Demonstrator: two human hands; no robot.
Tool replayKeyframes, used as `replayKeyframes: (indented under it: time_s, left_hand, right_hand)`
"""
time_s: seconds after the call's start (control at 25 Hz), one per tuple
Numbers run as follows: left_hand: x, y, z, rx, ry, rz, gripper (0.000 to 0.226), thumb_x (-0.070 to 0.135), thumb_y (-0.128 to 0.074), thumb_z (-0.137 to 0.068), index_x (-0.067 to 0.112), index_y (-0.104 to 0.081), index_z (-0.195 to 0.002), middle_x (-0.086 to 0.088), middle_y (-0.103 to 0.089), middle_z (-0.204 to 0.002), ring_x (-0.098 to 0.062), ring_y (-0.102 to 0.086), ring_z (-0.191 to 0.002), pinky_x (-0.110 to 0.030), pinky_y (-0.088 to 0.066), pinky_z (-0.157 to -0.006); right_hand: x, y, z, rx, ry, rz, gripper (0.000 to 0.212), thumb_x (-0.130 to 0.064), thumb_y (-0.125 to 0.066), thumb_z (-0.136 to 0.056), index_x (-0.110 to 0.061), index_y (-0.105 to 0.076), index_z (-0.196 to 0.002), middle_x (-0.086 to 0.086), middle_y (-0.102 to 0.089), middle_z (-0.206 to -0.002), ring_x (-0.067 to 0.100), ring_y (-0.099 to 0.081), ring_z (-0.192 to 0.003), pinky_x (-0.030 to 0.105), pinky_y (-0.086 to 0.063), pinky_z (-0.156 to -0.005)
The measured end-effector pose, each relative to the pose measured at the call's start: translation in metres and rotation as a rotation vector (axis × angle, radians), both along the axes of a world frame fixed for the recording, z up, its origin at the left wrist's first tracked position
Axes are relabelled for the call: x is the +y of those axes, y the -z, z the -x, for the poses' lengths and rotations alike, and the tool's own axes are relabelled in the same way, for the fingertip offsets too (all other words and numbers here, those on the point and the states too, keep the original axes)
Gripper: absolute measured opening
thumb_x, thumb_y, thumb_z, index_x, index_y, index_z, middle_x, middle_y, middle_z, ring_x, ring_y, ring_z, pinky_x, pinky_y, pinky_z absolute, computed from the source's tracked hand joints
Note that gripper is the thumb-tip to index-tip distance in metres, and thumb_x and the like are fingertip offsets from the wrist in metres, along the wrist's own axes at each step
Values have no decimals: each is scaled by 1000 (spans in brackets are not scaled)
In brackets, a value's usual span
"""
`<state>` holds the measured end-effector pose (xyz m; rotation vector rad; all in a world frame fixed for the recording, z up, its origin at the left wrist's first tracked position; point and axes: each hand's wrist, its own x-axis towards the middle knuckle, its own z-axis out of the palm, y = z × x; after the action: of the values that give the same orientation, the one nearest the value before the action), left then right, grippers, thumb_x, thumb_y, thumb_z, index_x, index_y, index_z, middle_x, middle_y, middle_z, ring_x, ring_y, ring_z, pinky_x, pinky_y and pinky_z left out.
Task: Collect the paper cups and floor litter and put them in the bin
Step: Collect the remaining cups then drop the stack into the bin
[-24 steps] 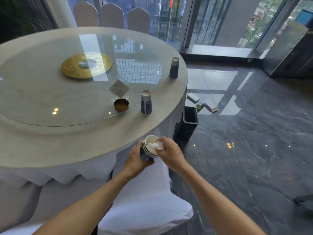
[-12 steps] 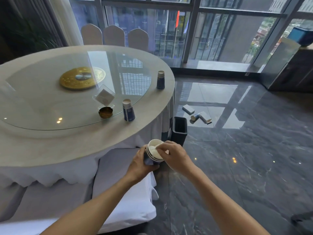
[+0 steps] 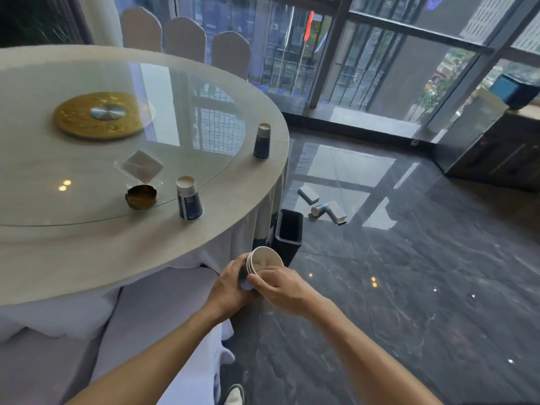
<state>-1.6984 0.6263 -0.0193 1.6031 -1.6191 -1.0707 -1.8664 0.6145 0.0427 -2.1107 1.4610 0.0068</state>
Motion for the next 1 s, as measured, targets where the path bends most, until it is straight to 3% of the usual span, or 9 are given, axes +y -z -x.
replayKeyframes:
  time_s: [0.08, 0.16, 0.24, 0.32, 0.4, 0.56, 0.72, 0.88, 1.0]
  left_hand:
    - [-20, 3, 1, 48, -66, -11, 83, 52, -89, -67, 39, -50, -139, 6, -64, -133, -18, -65, -115, -37, -55, -95]
    - [-34, 5, -3, 72, -127, -31, 82, 51, -90, -68, 38, -50, -139, 9, -64, -132, -14, -63, -113, -31, -52, -91]
    - [-45, 5, -9, 82, -182, -47, 81, 46, -91, -69, 35, -52, -140, 9, -64, -134, -13, -62, -116, -28, -50, -90]
    - [-54, 7, -15, 100, -219, -63, 83, 45, -91, -67, 35, -52, -140, 8, -65, -135, -15, -64, -120, -31, -53, -94]
    - [-62, 5, -19, 115, -268, -76, 86, 47, -90, -66, 36, -51, -142, 8, -65, -137, -17, -64, -122, -37, -56, -99]
    - [-80, -1, -26, 75, -366, -84, 86, 37, -91, -71, 32, -46, -145, 4, -63, -141, -21, -62, -124, -46, -55, -105]
    - [-96, -14, -27, 55, -464, -55, 85, 24, -90, -72, 26, -45, -143, 0, -63, -135, -23, -63, -121, -43, -57, -102]
    - [-105, -35, -21, 43, -599, -46, 75, 23, -90, -73, 28, -47, -134, 3, -65, -123, -22, -66, -112, -30, -55, -88]
    - [-107, -40, -28, 47, -759, -28, 86, 31, -94, -65, 26, -48, -137, 4, -64, -126, -20, -64, -112, -33, -56, -88]
  right_hand:
    - [-27, 3, 6, -19, -37, 132, 64, -71, -33, -98, -22, -74, -99, -6, -72, -103, 17, -64, -101, 44, -51, -93]
    - [-48, 3, 1, -106, -15, 217, 47, -62, -52, -96, -25, -74, -116, -4, -68, -129, 18, -56, -123, 41, -46, -106]
    - [-68, 0, -9, -149, 1, 232, 60, -52, -68, -90, -25, -57, -143, 1, -49, -153, 21, -39, -142, 39, -38, -116]
    - [-86, 0, -20, -167, 29, 86, 85, -53, -74, -83, -28, -38, -155, 2, -31, -163, 21, -28, -150, 40, -33, -121]
    - [-105, 5, -32, -210, 26, -33, 98, -52, -77, -76, -25, -29, -158, 0, -30, -161, 20, -32, -147, 37, -34, -119]
    - [-139, 7, -51, -251, -42, -47, 100, -39, -83, -76, -19, -28, -158, 3, -40, -151, 19, -42, -138, 29, -38, -110]
    - [-173, -6, -64, -253, -208, -53, 102, -40, -87, -74, -22, -30, -157, 3, -42, -149, 20, -46, -132, 29, -41, -106]
    - [-209, -35, -63, -278, -392, -72, 82, -49, -82, -80, -28, -45, -149, -2, -49, -144, 14, -52, -122, 25, -40, -96]
    - [-242, -51, -71, -277, -557, 15, 67, -53, -68, -92, -30, -46, -151, -1, -48, -152, 19, -48, -136, 29, -38, -105]
